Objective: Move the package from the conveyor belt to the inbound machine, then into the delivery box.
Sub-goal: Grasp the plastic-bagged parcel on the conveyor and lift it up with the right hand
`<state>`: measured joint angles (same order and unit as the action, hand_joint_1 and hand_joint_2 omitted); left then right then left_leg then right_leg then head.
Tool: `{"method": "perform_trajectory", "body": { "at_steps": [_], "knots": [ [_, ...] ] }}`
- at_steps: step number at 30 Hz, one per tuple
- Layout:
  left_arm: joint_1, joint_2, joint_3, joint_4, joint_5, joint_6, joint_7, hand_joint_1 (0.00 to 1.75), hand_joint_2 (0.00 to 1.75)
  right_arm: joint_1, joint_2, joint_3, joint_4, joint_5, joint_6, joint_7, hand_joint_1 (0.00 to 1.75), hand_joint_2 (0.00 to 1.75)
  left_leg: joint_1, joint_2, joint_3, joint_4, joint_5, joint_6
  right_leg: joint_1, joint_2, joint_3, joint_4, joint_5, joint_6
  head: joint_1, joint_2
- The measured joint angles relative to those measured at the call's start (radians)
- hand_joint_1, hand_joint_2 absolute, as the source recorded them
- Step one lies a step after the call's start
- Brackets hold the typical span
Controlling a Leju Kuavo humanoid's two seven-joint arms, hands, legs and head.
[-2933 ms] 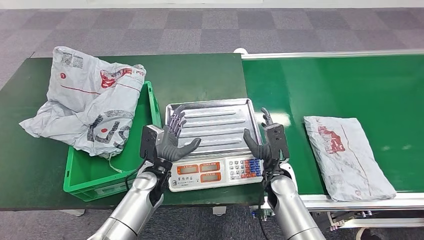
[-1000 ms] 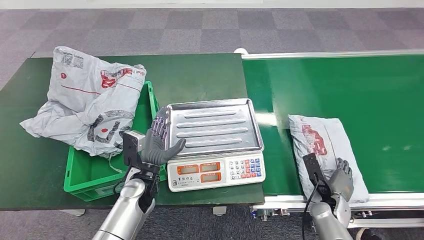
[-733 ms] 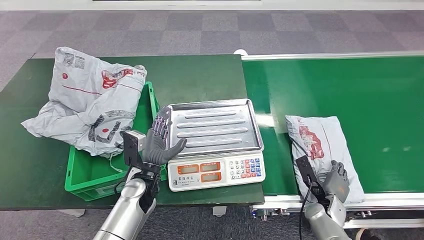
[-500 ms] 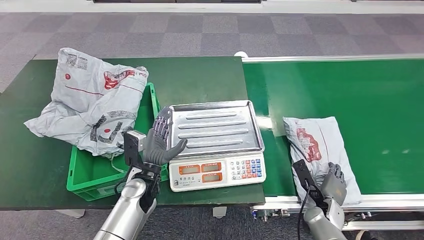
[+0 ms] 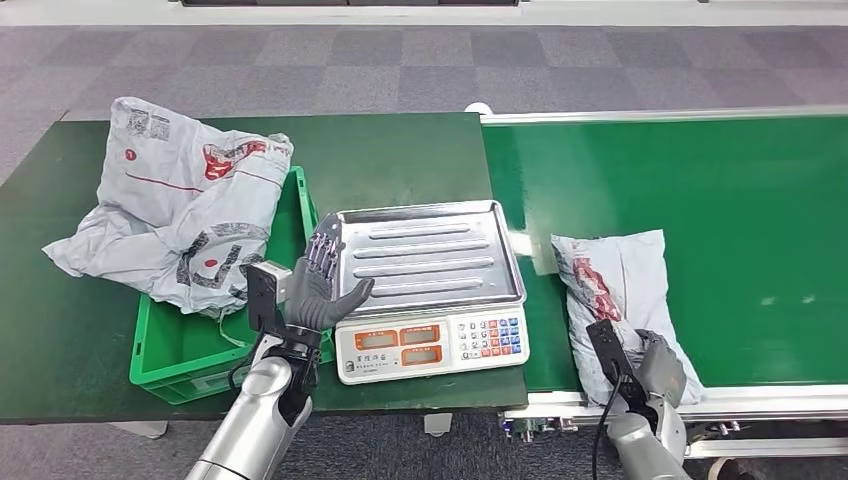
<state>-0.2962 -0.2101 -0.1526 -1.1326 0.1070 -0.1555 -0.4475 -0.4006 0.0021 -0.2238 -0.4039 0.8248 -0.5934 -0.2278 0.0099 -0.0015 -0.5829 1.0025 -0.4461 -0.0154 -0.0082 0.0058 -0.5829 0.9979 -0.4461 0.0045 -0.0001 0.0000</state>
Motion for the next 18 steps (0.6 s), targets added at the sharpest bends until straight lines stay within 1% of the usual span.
{"method": "perform_trajectory", "body": {
  "at_steps": [1, 7, 11, 14, 18],
  "knots": [
    [0.0, 0.0, 0.0, 0.0, 0.0, 0.0, -0.002, 0.0, 1.75, -0.004, 0.003, -0.001, 0.0, -0.008, 0.006, -0.004, 0.7, 1.75, 0.0, 0.001, 0.0, 0.0, 0.0, 0.0, 0.0, 0.0, 0.0, 0.0, 0.0, 0.0, 0.0, 0.0],
    [0.0, 0.002, 0.0, 0.003, 0.001, -0.002, -0.004, 0.0, 1.75, -0.016, 0.011, -0.004, -0.001, -0.038, 0.031, -0.018, 0.7, 1.75, 0.0, 0.001, 0.0, 0.0, 0.0, 0.0, 0.0, 0.001, 0.0, 0.0, 0.0, 0.0, 0.0, 0.0],
    [0.0, 0.004, 0.0, 0.004, 0.001, -0.002, -0.005, 0.0, 1.75, -0.017, 0.014, -0.006, -0.001, -0.046, 0.034, -0.028, 1.75, 1.75, 0.0, 0.001, 0.0, 0.0, 0.0, 0.0, 0.0, 0.001, 0.0, 0.0, 0.0, 0.0, 0.0, 0.0],
    [-0.001, 0.006, 0.0, 0.006, 0.003, -0.002, -0.005, 0.0, 1.75, -0.023, 0.015, -0.013, -0.001, -0.082, 0.052, -0.051, 1.75, 1.75, 0.0, 0.001, 0.0, 0.0, 0.0, 0.0, 0.0, 0.001, 0.0, 0.0, 0.0, 0.0, 0.0, 0.0],
    [-0.002, 0.009, 0.0, 0.006, 0.005, 0.002, -0.007, 0.0, 1.75, -0.033, 0.015, -0.026, -0.006, -0.142, 0.067, -0.125, 1.75, 1.75, 0.0, 0.001, -0.001, 0.0, 0.0, 0.0, 0.0, 0.0, -0.001, 0.0, 0.001, 0.0, 0.0, 0.0]
  ]
}}
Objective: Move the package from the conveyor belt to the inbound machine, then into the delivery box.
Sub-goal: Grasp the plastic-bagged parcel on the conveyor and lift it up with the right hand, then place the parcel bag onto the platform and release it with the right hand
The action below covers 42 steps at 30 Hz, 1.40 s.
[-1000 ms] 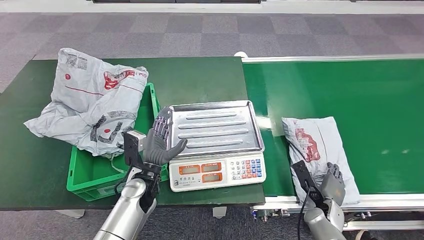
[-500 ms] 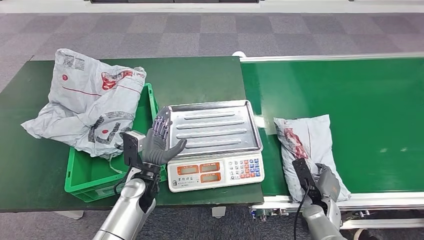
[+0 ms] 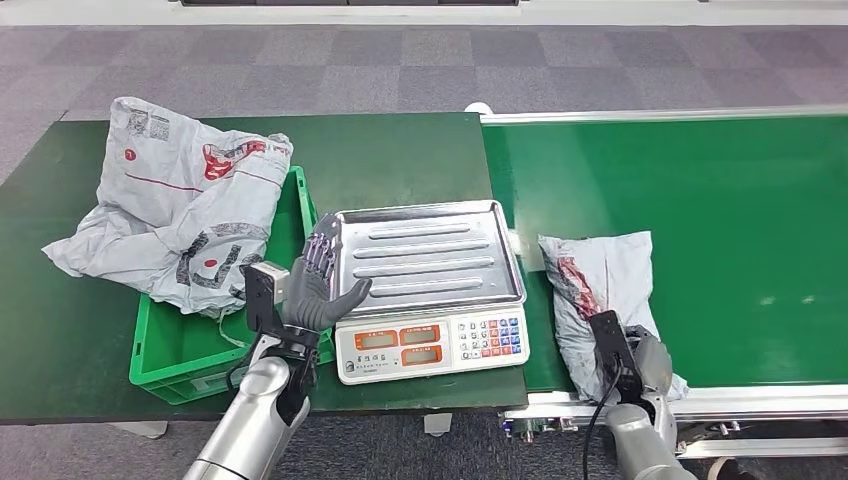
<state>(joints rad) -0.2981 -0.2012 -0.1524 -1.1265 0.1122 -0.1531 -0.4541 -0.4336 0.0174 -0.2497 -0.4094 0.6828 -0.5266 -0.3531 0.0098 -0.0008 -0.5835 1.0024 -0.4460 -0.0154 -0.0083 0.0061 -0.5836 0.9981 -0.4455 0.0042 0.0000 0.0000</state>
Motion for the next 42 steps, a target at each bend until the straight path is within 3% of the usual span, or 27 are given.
{"method": "perform_trajectory", "body": {
  "at_steps": [5, 17, 28, 34, 38, 42],
  "knots": [
    [-0.002, 0.004, 0.0, 0.0, -0.004, 0.009, -0.005, 0.0, 1.75, -0.002, 0.01, 0.006, -0.077, -0.039, -0.015, -0.073, 1.75, 1.75, 0.0, -0.001, -0.004, 0.0, 0.001, -0.001, 0.0, 0.0, -0.004, 0.001, 0.001, -0.001, 0.0, 0.0],
    [-0.006, 0.014, 0.0, 0.002, -0.02, 0.029, -0.028, 0.0, 1.75, -0.029, 0.014, 0.189, -0.444, -0.115, -0.034, 0.005, 1.75, 1.75, 0.0, -0.003, -0.009, 0.0, 0.002, -0.001, -0.001, -0.002, -0.009, 0.002, 0.001, -0.001, 0.0, 0.0],
    [-0.015, 0.014, 0.0, 0.004, -0.022, 0.029, -0.028, 0.0, 1.75, 0.005, -0.007, 0.247, -0.644, -0.142, -0.058, 0.001, 1.75, 1.75, 0.0, -0.004, -0.011, 0.0, 0.002, -0.001, -0.001, -0.002, -0.012, 0.002, 0.001, -0.001, 0.0, 0.0],
    [-0.017, 0.014, 0.0, 0.005, -0.024, 0.029, -0.028, 0.0, 1.75, 0.033, -0.007, 0.289, -0.744, -0.124, -0.02, 0.022, 1.75, 1.75, 0.0, -0.004, -0.013, 0.0, 0.002, -0.001, -0.001, -0.002, -0.013, 0.003, 0.001, -0.001, 0.0, 0.0],
    [-0.043, 0.007, -0.001, 0.015, -0.038, 0.033, -0.028, 0.0, 1.75, 0.026, 0.02, 0.405, -0.748, -0.034, 0.028, 0.059, 1.75, 1.75, 0.0, -0.002, -0.014, 0.0, 0.003, -0.002, 0.0, -0.001, -0.015, 0.003, 0.001, -0.002, 0.0, 0.0],
    [-0.067, 0.001, -0.001, 0.024, -0.04, 0.047, -0.027, 0.0, 1.75, 0.002, 0.06, 0.561, -0.725, -0.042, 0.013, 0.082, 1.75, 1.75, 0.0, -0.003, -0.015, 0.0, 0.004, -0.003, 0.0, -0.001, -0.017, 0.005, 0.001, -0.003, 0.0, 0.0]
  ]
}}
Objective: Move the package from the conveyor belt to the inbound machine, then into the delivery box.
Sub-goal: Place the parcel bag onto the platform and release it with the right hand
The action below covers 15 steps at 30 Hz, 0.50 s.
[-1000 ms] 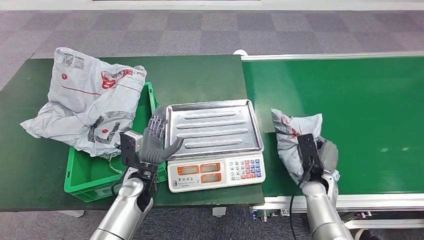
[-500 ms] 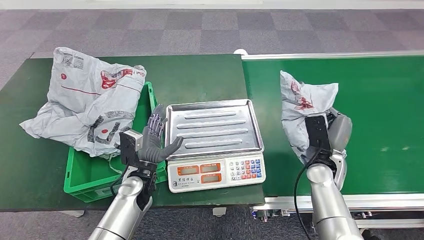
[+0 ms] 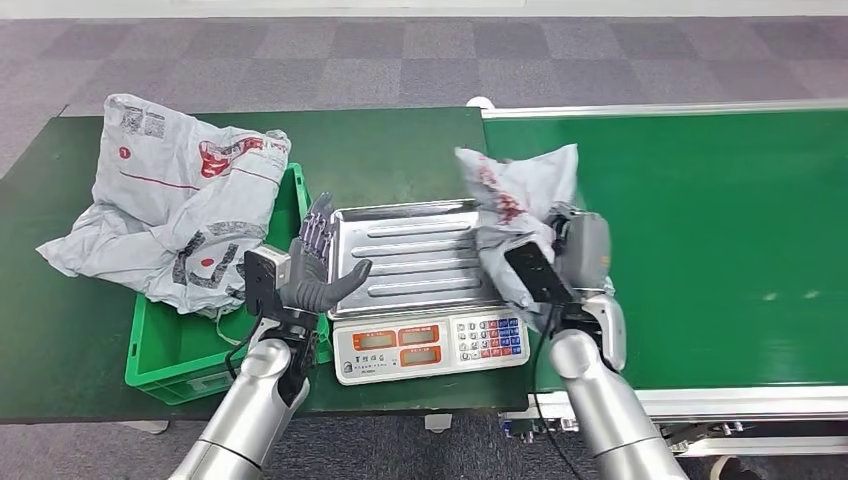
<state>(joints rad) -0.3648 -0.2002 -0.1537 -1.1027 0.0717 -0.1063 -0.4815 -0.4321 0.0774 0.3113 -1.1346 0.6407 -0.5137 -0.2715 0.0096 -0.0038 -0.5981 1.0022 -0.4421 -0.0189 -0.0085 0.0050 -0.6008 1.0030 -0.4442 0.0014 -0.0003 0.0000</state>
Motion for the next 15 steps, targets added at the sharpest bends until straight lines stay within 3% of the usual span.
{"method": "perform_trajectory", "body": {
  "at_steps": [5, 13, 15],
  "knots": [
    [-0.001, 0.0, 0.0, 0.003, 0.0, 0.009, 0.0, 0.0, 1.75, -0.027, 0.015, 0.112, 0.018, -0.033, 0.002, 0.003, 1.75, 1.75, 0.0, -0.002, -0.001, 0.0, 0.0, 0.0, 0.0, -0.001, 0.0, 0.001, -0.001, -0.001, 0.0, 0.0],
    [-0.001, 0.0, 0.0, 0.004, 0.0, 0.012, 0.0, 0.0, 1.75, -0.044, 0.024, 0.172, 0.037, -0.079, 0.018, 0.013, 1.71, 1.75, 0.0, -0.002, -0.001, 0.0, 0.0, 0.0, -0.001, -0.001, 0.0, 0.0, -0.001, 0.0, 0.0, 0.0],
    [-0.001, 0.0, 0.0, 0.005, 0.0, 0.014, 0.0, 0.0, 1.75, -0.045, 0.028, 0.179, 0.039, -0.092, 0.025, 0.019, 0.83, 1.75, 0.0, -0.002, -0.001, 0.0, 0.0, 0.0, -0.001, -0.001, -0.001, 0.0, -0.001, 0.0, 0.0, 0.0]
  ]
}}
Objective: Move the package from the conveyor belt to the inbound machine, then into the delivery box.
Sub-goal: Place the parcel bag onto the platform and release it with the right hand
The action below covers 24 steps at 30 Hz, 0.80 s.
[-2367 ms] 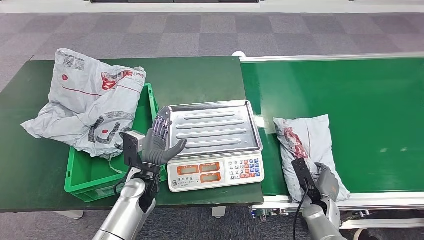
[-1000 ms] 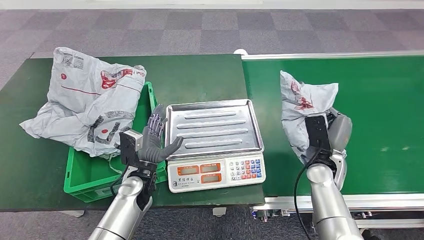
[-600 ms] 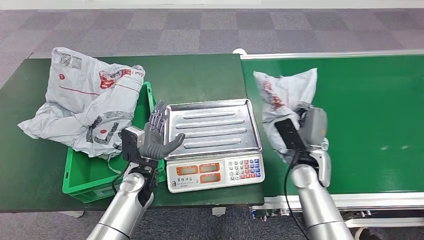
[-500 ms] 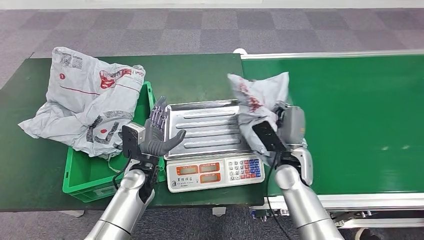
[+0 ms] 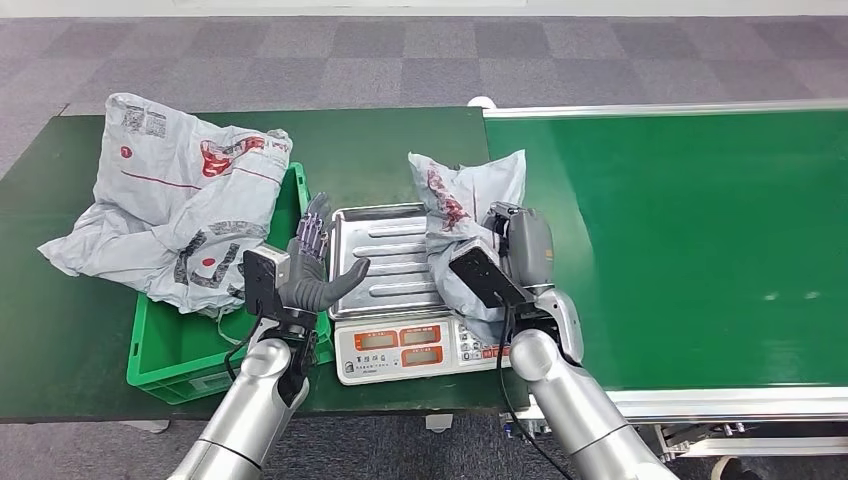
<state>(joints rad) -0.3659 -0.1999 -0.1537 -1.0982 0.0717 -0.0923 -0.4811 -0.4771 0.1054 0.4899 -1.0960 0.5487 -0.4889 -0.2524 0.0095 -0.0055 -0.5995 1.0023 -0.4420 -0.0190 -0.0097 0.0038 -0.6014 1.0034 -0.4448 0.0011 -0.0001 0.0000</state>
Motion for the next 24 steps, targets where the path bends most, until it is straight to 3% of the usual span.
{"method": "perform_trajectory", "body": {
  "at_steps": [2, 14, 24],
  "knots": [
    [0.0, 0.0, 0.0, 0.001, 0.0, 0.003, 0.001, 0.0, 1.75, 0.0, 0.001, 0.003, 0.0, -0.024, 0.016, 0.004, 0.0, 1.75, 0.0, 0.0, 0.0, 0.0, 0.0, 0.0, 0.0, 0.0, 0.0, 0.0, 0.0, 0.0, 0.0, 0.0],
    [0.003, 0.008, 0.0, 0.003, 0.0, 0.011, 0.002, 0.0, 1.75, -0.029, 0.0, -0.022, 0.005, -0.368, 0.314, -0.024, 0.0, 1.75, 0.0, 0.0, 0.0, 0.0, 0.0, 0.0, 0.001, 0.0, 0.0, 0.0, 0.0, 0.0, 0.0, 0.0],
    [0.003, 0.014, 0.0, 0.003, 0.0, 0.013, 0.002, 0.0, 1.75, -0.052, -0.006, -0.059, 0.014, -0.405, 0.35, -0.028, 0.0, 1.75, 0.0, 0.0, 0.0, 0.0, 0.0, 0.0, 0.001, 0.0, -0.001, 0.0, 0.0, 0.0, 0.0, 0.0]
  ]
}}
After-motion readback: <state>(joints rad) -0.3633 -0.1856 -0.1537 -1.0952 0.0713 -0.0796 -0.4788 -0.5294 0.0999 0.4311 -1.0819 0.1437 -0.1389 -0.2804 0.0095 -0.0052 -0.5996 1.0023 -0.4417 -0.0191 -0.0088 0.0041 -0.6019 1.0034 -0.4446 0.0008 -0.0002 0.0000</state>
